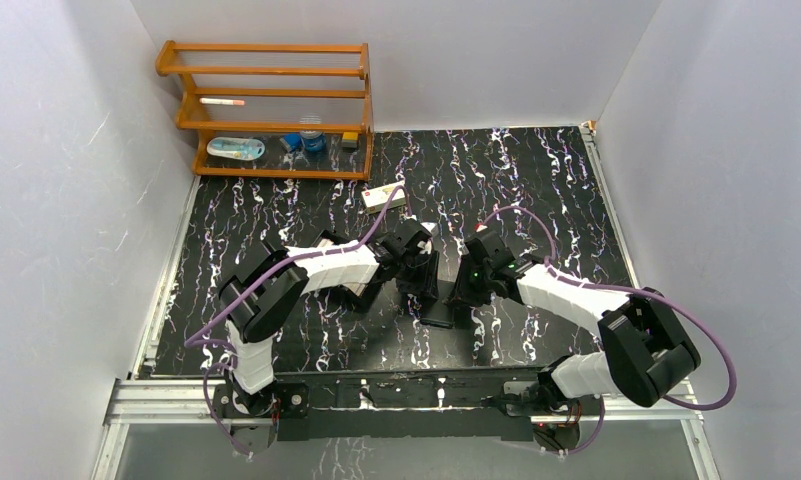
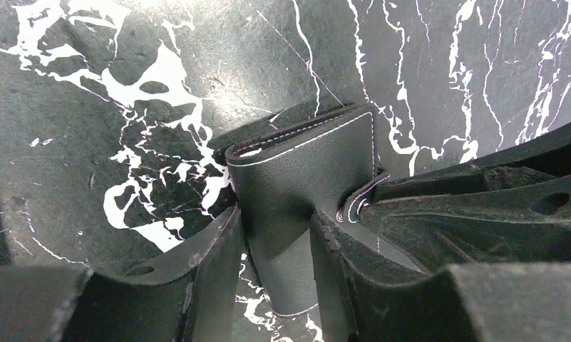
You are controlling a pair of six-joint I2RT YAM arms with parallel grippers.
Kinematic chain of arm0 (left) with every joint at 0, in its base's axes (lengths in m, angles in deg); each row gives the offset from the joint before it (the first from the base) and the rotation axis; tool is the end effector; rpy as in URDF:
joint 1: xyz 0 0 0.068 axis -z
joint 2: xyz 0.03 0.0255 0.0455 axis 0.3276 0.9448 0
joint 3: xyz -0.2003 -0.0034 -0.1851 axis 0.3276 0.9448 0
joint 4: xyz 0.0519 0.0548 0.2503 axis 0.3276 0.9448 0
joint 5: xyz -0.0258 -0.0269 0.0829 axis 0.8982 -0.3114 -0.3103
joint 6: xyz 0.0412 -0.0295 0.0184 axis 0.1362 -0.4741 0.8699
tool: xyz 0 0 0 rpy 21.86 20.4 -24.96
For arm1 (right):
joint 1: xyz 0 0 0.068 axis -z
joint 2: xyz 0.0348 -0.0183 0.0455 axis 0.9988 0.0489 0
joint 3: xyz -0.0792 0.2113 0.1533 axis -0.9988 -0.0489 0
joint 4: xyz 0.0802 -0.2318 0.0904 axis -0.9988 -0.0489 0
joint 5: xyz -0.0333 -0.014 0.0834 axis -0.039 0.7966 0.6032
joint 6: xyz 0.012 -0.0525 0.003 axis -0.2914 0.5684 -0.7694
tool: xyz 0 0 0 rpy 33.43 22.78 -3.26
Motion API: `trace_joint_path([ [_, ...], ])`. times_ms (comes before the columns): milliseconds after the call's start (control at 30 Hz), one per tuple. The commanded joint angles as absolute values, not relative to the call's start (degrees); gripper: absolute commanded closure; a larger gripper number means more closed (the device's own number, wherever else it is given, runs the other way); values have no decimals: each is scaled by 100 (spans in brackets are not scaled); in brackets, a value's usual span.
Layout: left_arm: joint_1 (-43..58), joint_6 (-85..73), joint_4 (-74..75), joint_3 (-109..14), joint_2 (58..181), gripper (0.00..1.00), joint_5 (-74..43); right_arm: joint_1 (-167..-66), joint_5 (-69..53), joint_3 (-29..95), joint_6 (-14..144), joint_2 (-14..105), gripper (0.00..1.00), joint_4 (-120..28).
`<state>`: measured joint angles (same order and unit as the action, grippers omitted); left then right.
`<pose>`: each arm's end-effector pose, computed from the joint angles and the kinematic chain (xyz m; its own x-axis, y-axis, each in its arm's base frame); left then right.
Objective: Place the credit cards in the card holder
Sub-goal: Close the card holder at the center of the board.
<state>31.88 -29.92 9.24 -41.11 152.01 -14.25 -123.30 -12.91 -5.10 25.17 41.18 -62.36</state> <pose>0.2438 -0.3105 0.1656 -0.8702 0.1559 -0.4673 0.4020 0.7730 -0.4907 0.2003 0.1478 0.1721 -0.9000 0.2436 -0.3615 0.0694 0.8988 0.4329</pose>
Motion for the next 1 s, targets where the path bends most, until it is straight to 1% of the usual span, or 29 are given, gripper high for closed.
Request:
trace_joint_path([
  [0,3227,-2923,1199,-3971,15180,65,-1428,-12365,-947,-570,2770,4219,75,-5793],
  [133,3227,-2945,1183,-3967,15207,67,-1404,-12370,-928,-469,2972,4194,74,-5804],
  [267,3229,-2962,1173,-3969,15203,69,-1377,-12368,-958,-300,3199,4330,72,-5882],
  [633,3229,-3013,1108,-3932,15147,70,-1361,-12368,-588,-107,3778,4555,73,-5928],
  [767,3227,-3043,1096,-3915,15128,70,-1312,-12389,-1108,126,3600,4471,73,-6390],
  [867,3224,-3218,1010,-3781,14984,70,-1228,-12576,-1637,204,3067,4367,68,-6740],
  [967,3225,-3597,715,-3515,14750,70,-1059,-12802,-1961,210,2630,4229,68,-6868],
])
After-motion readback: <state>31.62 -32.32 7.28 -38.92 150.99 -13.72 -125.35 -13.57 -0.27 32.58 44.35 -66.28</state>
